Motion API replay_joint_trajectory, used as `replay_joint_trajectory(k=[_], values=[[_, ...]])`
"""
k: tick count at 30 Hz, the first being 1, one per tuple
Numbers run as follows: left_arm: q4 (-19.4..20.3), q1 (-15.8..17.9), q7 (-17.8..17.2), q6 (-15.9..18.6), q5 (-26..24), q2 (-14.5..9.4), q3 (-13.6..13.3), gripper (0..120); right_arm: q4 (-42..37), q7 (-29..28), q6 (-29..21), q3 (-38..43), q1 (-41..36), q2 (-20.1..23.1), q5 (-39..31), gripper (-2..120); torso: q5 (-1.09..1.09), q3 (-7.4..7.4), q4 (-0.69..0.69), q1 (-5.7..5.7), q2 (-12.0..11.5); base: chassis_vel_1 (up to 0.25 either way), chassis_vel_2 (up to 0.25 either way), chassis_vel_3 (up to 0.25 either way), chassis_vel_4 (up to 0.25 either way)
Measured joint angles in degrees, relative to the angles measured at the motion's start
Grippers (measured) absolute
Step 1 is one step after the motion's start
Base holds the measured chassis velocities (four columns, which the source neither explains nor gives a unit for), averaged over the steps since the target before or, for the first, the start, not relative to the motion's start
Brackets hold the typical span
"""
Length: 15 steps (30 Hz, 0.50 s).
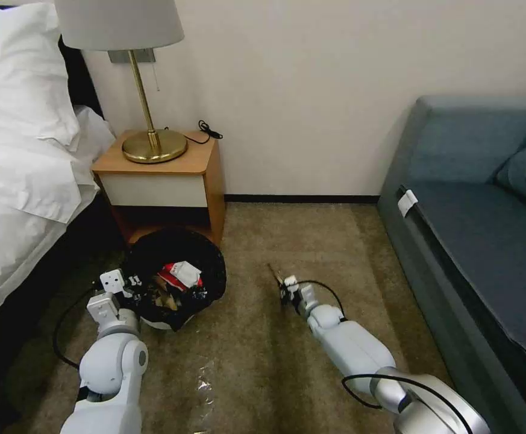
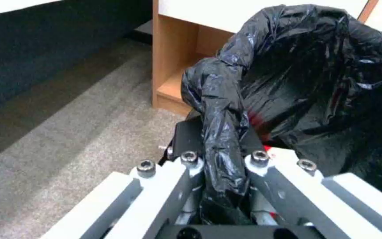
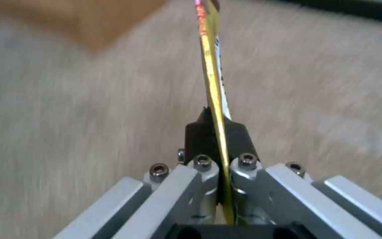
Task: Pick up the trash bin, then pick up the garbage on the floor and place it into the trash bin.
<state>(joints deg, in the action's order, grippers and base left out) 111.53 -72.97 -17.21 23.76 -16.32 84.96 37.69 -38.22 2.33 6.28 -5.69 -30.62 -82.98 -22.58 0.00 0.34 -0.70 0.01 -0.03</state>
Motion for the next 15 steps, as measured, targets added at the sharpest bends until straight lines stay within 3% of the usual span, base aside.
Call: replay_joint_trajectory(k=[8,15], values=[[-0.70,1.23,-0.03,-0.02,0.07,0.25,-1.59,4,-17.91,-6.60,-0.71,0.87,-0.46,0.93,-5.49,0,-0.02,-0.02,0.01,0.00,0.01,0.000,0.000,0.000,0.000],[-0.73,1.40,-0.15,0.04,0.32,0.27,-2.11,4,-36.52,-11.27,-3.22,-3.27,-2.11,2.08,-8.35,0,-0.02,-0.02,0.02,-0.01,0.01,0.000,0.000,0.000,0.000]])
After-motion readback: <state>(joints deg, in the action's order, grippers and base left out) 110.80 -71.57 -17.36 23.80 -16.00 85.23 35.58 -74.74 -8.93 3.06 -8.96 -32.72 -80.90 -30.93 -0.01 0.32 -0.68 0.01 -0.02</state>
